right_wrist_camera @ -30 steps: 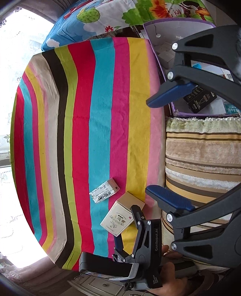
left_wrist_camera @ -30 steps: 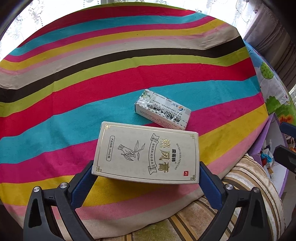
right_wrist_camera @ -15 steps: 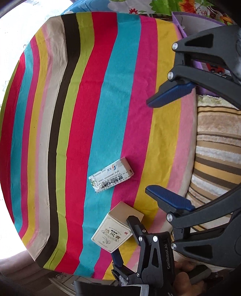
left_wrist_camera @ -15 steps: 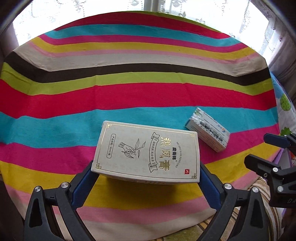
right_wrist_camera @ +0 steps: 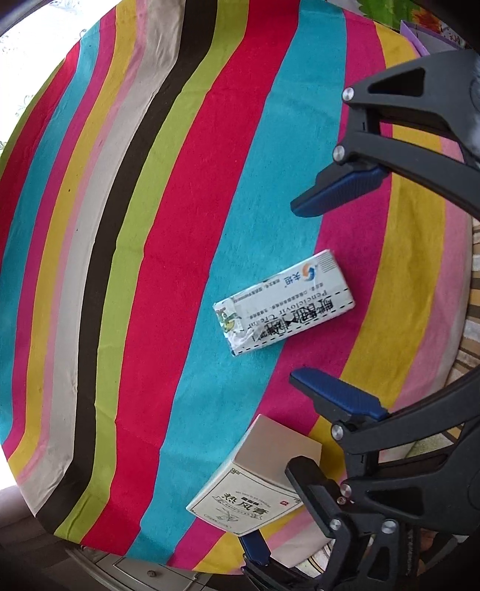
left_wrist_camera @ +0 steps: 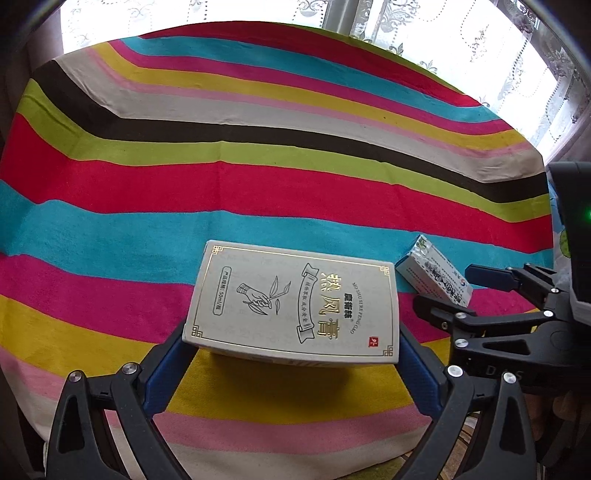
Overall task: Organize rigid objects
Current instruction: 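Grasp the large cream herbal box with the left gripper while the right grasps a white blister-pack box, then carry both boxes into the purple-rimmed box and open both grippers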
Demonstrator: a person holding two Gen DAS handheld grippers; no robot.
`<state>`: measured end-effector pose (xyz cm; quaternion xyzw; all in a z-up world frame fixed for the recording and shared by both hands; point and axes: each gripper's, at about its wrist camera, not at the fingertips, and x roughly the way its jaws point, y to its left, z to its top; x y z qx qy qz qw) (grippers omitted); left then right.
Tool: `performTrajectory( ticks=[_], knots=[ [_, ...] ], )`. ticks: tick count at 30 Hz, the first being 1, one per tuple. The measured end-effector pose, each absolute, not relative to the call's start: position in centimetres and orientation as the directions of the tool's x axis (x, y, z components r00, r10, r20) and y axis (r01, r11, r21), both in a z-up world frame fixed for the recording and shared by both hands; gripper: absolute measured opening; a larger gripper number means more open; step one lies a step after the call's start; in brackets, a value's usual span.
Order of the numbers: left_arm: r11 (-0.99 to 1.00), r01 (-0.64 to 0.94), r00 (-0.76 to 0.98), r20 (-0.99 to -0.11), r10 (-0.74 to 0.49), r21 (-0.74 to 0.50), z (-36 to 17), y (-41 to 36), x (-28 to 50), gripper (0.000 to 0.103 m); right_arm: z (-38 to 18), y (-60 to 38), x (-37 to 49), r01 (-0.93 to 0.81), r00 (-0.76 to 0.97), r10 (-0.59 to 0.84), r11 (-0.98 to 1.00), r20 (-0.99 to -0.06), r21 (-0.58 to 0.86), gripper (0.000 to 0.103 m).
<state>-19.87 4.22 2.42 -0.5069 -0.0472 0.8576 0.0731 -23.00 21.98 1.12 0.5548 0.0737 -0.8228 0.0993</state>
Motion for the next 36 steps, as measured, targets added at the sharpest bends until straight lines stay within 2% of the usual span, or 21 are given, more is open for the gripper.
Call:
performTrajectory(
  ticks=[5, 6, 14, 16, 27, 36],
  knots=[
    [-0.985, -0.087, -0.479, -0.860, 0.174, -0.151, 2.3, 4.4, -20.0, 0.101, 0.2, 21.6, -23.0, 0.249, -0.351, -0.077, -0.968, -0.933, -0.013, 0.056],
    [-0.985, -0.088, -0.480, -0.860, 0.174, -0.150, 2.3, 4.4, -20.1, 0.101, 0.4, 21.6, -23.0, 0.252, -0.356, -0.077, -0.968, -0.931, -0.017, 0.046],
    [-0.987, -0.108, -0.511, -0.845, 0.157, -0.118, 3.1, 5.1, -19.7, 0.100, 1.3, 22.5, -21.7, 0.226, -0.371, -0.085, -0.974, -0.925, -0.001, 0.041],
    [-0.986, -0.121, -0.519, -0.839, 0.162, -0.116, 3.6, 5.4, -19.4, 0.100, 1.8, 23.0, -21.0, 0.218, -0.380, -0.085, -0.976, -0.921, 0.000, 0.037],
    [-0.961, -0.243, -0.525, -0.815, 0.246, -0.133, 6.8, 9.9, -16.0, 0.100, 5.3, 27.6, -15.8, 0.147, -0.440, -0.101, -0.988, -0.892, 0.039, 0.037],
    [-0.899, -0.412, -0.486, -0.799, 0.354, -0.147, 8.9, 16.9, -12.3, 0.100, 8.9, 36.5, -9.4, -0.014, -0.510, -0.041, -0.998, -0.859, 0.055, 0.037]
  ],
)
